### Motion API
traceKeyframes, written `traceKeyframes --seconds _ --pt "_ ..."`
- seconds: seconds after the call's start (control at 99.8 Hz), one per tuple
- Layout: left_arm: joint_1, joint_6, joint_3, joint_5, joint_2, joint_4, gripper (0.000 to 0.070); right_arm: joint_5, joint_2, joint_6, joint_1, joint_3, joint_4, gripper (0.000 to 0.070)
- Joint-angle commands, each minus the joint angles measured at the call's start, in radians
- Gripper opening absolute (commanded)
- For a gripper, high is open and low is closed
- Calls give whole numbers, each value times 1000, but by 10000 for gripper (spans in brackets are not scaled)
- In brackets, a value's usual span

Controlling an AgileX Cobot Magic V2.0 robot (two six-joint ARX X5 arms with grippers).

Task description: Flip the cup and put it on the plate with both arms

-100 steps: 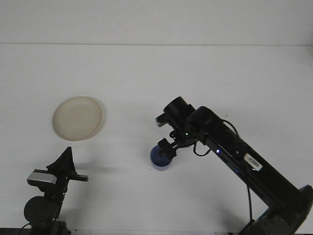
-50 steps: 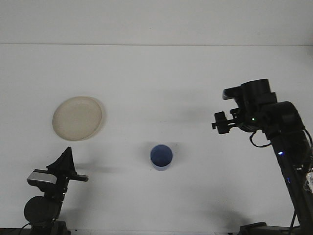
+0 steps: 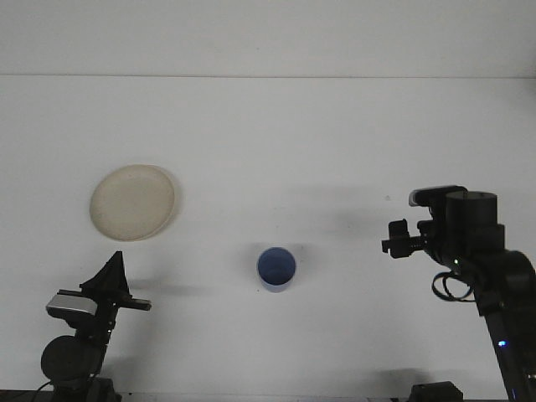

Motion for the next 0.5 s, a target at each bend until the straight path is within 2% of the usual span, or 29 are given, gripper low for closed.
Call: traceKeyframes --seconds 0.0,0.291,0.491 --pt "0 -2 -20 -2 -2 11 11 0 -56 20 4 -66 58 469" --pt "0 -2 -20 -2 -2 10 11 -1 -352 43 9 -389 372 469" --pt "0 -2 -20 -2 -2 11 11 0 -495 44 8 -546 570 469"
